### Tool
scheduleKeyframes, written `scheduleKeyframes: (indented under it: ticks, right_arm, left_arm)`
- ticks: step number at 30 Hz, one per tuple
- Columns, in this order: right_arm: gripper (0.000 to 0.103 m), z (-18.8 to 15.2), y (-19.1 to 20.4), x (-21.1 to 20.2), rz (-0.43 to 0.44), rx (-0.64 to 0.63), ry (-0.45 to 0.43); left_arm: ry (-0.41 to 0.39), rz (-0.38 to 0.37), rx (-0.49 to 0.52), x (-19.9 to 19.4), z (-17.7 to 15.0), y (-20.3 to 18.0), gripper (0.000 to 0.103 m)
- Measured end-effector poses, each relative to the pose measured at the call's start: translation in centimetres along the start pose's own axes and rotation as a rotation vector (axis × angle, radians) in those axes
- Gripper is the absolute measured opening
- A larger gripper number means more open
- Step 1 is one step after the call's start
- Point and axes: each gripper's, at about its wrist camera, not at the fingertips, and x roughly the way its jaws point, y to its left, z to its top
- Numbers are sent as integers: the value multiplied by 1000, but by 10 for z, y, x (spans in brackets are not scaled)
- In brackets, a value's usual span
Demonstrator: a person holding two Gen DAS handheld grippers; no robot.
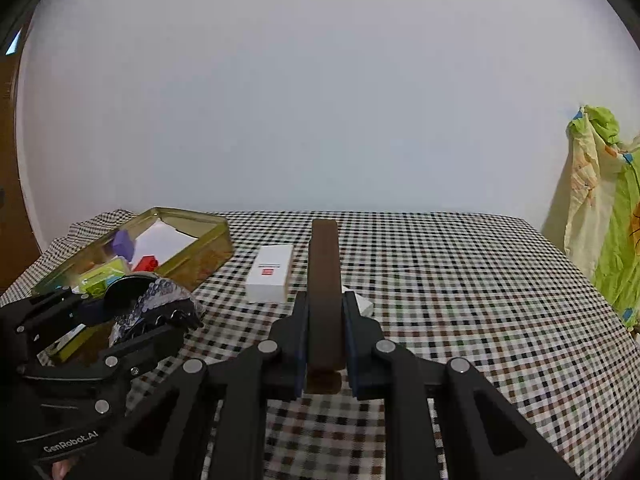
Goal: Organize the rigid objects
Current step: 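Carry the brown bar and black-grey pouch over the gold tin with both tools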
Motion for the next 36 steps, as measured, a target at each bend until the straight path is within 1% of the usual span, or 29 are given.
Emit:
scheduleKeyframes:
  ticks: [27,36]
  right_arm:
    - [17,-8,36,-15,46,-26,-45]
    - [17,-10,48,-17,69,-43,-55]
  left_arm:
    - [-73,48,-18,-31,-12,14,49]
    - [-114,49,-57,-50,-15,26,49]
